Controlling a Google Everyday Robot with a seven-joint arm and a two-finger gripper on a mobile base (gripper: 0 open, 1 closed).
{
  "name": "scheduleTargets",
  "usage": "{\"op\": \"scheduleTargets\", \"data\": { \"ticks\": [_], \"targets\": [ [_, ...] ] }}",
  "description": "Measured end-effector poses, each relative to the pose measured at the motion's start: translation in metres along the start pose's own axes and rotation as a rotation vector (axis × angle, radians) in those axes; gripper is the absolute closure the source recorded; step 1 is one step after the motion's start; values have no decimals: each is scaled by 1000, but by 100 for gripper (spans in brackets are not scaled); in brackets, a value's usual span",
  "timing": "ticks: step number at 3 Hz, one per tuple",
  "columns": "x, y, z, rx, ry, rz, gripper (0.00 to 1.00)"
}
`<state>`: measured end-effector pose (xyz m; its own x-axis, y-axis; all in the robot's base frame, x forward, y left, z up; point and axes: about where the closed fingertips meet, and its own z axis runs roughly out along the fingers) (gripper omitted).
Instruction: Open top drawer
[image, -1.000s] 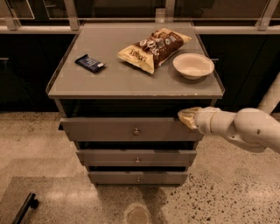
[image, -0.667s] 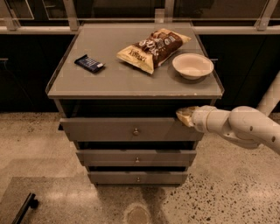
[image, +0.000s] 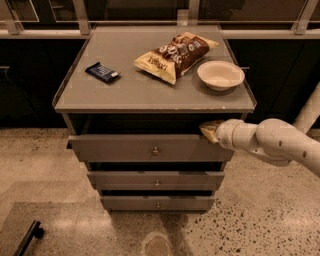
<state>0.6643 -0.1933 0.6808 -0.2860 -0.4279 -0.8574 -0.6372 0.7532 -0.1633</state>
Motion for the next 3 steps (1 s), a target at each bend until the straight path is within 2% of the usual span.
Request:
{"op": "scheduleTargets", "data": {
  "ticks": [2, 3],
  "targets": [
    [-2, -6, 10, -1, 12, -2, 100],
    [-2, -1, 14, -32, 22, -20, 100]
  ]
}}
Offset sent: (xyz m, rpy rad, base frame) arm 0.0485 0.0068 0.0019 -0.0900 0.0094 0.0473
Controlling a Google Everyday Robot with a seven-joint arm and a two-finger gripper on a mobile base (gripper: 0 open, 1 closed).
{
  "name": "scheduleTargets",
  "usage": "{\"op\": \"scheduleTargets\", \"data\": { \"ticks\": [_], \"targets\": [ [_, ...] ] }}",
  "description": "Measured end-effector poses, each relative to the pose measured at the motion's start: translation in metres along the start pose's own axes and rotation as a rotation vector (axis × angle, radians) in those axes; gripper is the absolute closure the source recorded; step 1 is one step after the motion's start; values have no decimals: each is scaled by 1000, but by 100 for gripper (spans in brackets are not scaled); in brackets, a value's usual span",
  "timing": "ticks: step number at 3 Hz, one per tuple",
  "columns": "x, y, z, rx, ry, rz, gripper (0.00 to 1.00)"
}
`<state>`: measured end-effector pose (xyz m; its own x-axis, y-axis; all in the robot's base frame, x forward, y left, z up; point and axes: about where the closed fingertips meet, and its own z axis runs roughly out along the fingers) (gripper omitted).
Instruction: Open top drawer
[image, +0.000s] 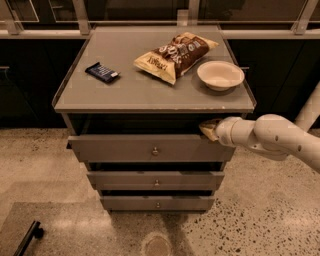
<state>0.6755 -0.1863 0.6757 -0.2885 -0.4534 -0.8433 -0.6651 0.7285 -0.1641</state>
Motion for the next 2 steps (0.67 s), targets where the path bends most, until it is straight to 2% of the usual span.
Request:
{"op": "scheduleTargets", "data": {
  "ticks": [2],
  "targets": [
    [-3, -3, 2, -19, 11, -37, 100]
  ]
}}
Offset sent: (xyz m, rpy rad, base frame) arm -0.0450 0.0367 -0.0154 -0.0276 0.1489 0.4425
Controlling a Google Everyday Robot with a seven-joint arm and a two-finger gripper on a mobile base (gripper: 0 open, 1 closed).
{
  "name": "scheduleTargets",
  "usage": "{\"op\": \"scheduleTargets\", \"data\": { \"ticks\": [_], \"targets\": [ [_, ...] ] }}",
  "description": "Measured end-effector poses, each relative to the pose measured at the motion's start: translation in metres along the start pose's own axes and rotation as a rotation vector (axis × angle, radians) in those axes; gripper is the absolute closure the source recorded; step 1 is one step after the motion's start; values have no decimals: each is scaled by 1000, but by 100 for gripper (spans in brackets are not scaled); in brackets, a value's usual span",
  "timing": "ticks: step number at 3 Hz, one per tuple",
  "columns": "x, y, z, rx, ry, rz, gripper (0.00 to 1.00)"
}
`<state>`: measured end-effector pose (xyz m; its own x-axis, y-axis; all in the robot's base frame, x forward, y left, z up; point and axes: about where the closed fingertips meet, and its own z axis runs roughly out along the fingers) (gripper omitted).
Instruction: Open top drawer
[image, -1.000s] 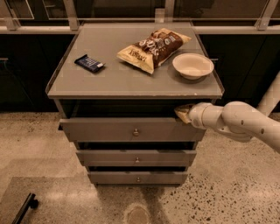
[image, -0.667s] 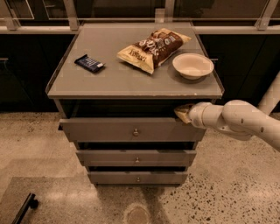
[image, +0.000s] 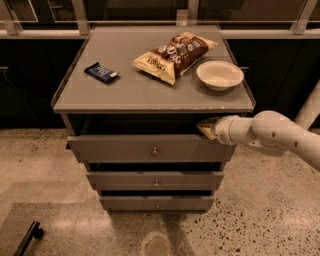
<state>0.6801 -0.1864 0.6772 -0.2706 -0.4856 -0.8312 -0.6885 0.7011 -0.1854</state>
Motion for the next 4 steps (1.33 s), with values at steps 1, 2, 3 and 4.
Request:
{"op": "scheduleTargets", "data": {
  "ticks": [1, 2, 3, 4],
  "targets": [
    [1, 12, 1, -68, 8, -18, 100],
    [0, 12, 0, -68, 8, -18, 100],
    [2, 32, -4, -157, 11, -35, 100],
    [-1, 31, -6, -160, 11, -35, 100]
  ]
}}
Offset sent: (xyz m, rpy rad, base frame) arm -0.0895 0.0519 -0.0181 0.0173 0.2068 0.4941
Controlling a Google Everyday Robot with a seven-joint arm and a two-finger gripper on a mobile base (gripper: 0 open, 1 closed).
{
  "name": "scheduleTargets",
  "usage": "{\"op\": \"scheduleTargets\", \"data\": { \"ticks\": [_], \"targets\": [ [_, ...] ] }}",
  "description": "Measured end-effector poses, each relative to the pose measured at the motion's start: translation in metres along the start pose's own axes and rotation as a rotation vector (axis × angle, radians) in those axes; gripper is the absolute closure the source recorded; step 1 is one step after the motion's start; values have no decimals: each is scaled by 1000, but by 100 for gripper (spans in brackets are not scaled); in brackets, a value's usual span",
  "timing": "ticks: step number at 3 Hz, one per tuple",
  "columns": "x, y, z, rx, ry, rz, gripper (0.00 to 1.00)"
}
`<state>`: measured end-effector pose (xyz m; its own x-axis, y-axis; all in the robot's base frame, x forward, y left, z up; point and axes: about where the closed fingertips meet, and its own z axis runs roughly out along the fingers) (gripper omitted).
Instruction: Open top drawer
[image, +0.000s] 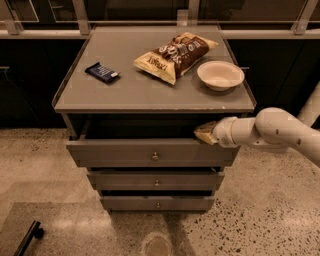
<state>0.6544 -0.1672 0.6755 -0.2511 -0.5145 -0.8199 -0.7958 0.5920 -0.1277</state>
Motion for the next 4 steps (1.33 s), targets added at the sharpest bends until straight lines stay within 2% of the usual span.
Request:
{"op": "scheduleTargets", "data": {
  "ticks": [1, 2, 4],
  "targets": [
    [2, 9, -2, -38, -2, -1, 100],
    [7, 32, -11, -109, -15, 5, 100],
    [12, 44, -7, -153, -8, 26, 100]
  ]
}}
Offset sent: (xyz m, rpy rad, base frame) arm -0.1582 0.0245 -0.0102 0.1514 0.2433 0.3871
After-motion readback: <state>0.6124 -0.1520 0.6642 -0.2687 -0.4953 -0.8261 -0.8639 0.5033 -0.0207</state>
